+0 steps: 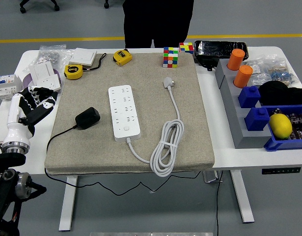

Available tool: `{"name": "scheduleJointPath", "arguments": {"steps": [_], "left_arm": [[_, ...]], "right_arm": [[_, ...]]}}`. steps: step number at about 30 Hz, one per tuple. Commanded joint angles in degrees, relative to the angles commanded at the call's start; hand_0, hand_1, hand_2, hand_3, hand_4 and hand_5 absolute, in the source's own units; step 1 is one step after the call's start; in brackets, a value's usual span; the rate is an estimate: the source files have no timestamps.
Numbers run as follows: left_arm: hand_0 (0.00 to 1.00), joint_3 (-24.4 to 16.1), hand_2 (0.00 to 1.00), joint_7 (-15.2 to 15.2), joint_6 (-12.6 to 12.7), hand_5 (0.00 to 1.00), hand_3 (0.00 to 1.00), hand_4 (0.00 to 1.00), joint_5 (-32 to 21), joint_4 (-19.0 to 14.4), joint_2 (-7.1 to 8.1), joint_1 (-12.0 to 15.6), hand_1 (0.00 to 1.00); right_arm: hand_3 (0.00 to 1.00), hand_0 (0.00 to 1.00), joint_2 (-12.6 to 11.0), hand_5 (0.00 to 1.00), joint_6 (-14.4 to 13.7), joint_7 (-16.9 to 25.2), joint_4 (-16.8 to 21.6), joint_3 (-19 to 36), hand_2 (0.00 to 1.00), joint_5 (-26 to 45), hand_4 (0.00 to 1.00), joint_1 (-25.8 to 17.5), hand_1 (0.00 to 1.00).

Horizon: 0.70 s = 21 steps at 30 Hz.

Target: Pick up the plug,place it near the board,insert it into the board,press the button

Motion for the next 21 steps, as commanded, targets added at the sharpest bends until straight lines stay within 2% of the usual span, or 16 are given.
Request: {"name": "scheduleJointPath", "arguments": {"steps": [13,14,19,20,21], "left_arm": [[0.697,0.5,0.518,-0.3,-0.8,0.007,0.433,0.725,0.7,0.4,0.08,-1.3,0.586],[0.814,0.6,0.583,-0.3,-1.0,0.153,0.550,0.904,1.0,0.4,0.19,-1.6,0.727],[0.814,1.5,0.583,0.4,-2.1,0.153,0.550,0.904,5.8,0.5,0.78,-3.6,0.727],[0.998,1.7,0.879,0.7,-2.2,0.182,0.903,0.998,7.2,0.4,0.91,-3.9,0.934],[0.998,1.8,0.879,1.0,-2.3,0.182,0.903,0.998,8.5,0.4,1.02,-4.2,0.934]], "right_arm": [[0.807,0.844,-0.3,0.861,-0.1,0.0,0.0,-0.3,0.787,0.6,0.998,0.7,0.797],[0.805,0.844,-0.3,0.861,-0.1,0.0,0.0,-0.3,0.786,0.7,0.998,0.7,0.794],[0.805,0.844,-0.1,0.861,-0.1,0.0,0.0,-0.1,0.786,0.8,0.998,0.9,0.794],[0.806,0.843,-0.1,0.861,-0.1,0.0,0.0,-0.2,0.785,0.9,0.998,0.9,0.794],[0.806,0.843,-0.1,0.861,-0.1,0.0,0.0,-0.2,0.785,1.0,0.998,1.0,0.794]]}}
